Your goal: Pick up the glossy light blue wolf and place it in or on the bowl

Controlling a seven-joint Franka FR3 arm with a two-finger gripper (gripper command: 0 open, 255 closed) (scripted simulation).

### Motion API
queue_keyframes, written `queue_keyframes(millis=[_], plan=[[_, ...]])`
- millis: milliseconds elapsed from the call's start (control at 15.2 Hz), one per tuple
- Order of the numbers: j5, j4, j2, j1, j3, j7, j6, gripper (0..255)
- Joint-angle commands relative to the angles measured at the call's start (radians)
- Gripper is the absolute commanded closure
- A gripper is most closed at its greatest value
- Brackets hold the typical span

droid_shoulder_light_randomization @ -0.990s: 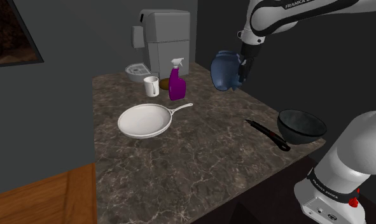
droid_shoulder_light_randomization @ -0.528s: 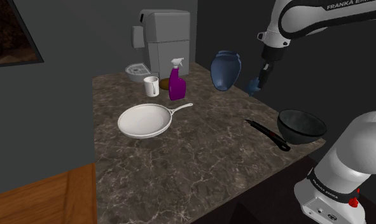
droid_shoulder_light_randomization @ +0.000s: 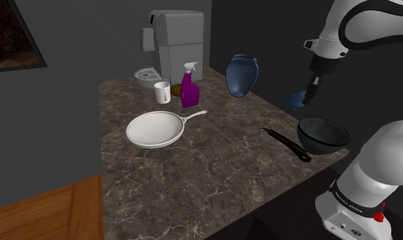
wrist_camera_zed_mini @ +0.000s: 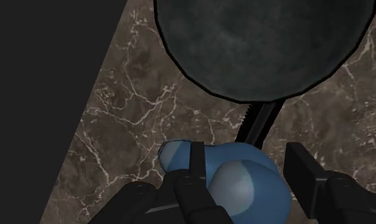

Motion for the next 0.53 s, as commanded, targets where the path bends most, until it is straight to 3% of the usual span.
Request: queue_keyframes(millis=[0,462], plan=[[-0.010,-0.034,-0.099,-0.014,-0.007,-0.016,-0.065,255],[-0.057,-0.124,-0.447,-0.077,-0.044,-0.093,-0.318,255]])
